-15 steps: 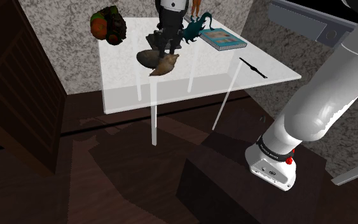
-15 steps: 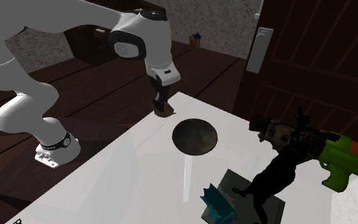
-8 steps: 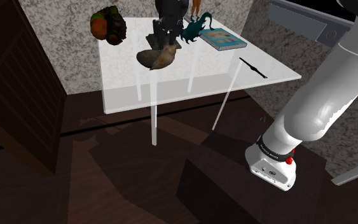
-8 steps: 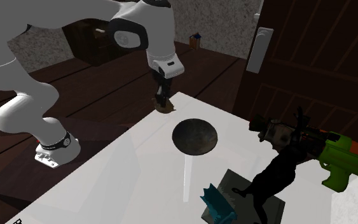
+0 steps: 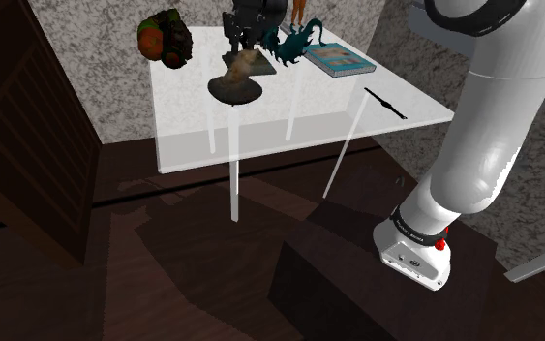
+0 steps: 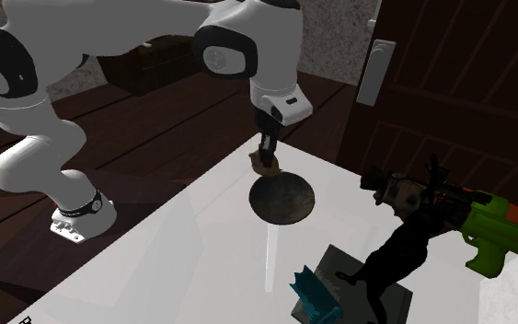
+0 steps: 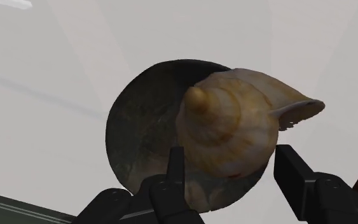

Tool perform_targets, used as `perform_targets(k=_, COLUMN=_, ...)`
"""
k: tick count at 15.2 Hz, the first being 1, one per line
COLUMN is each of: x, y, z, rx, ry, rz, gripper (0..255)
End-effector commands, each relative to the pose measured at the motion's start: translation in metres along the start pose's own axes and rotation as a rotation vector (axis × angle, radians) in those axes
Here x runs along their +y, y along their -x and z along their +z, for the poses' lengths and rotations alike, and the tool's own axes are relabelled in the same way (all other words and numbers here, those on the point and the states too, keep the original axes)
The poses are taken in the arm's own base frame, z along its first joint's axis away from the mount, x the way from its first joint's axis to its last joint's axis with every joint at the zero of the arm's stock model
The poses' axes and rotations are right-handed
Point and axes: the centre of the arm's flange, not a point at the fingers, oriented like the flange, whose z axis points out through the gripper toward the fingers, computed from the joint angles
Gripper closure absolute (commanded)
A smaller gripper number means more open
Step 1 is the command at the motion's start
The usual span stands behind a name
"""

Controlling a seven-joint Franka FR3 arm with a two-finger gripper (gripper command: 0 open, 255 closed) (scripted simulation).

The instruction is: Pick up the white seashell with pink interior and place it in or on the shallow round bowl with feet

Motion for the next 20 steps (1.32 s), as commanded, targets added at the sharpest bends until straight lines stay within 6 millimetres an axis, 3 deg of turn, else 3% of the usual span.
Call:
perform_targets(k=1, x=0.009, y=-0.026, z=-0.002, rx=0.000, ry=0.000, rz=0.000, gripper=255)
perform_targets(k=2, x=0.012, y=-0.032, z=-0.003, rx=0.000, ry=0.000, rz=0.000, gripper=255)
perform_targets(k=17, x=0.022, y=-0.034, z=0.075, rx=0.000, ry=0.000, rz=0.000, gripper=255)
perform_targets(k=20, x=0.022, y=-0.034, z=0.079, rx=0.000, ry=0.000, rz=0.000, gripper=255)
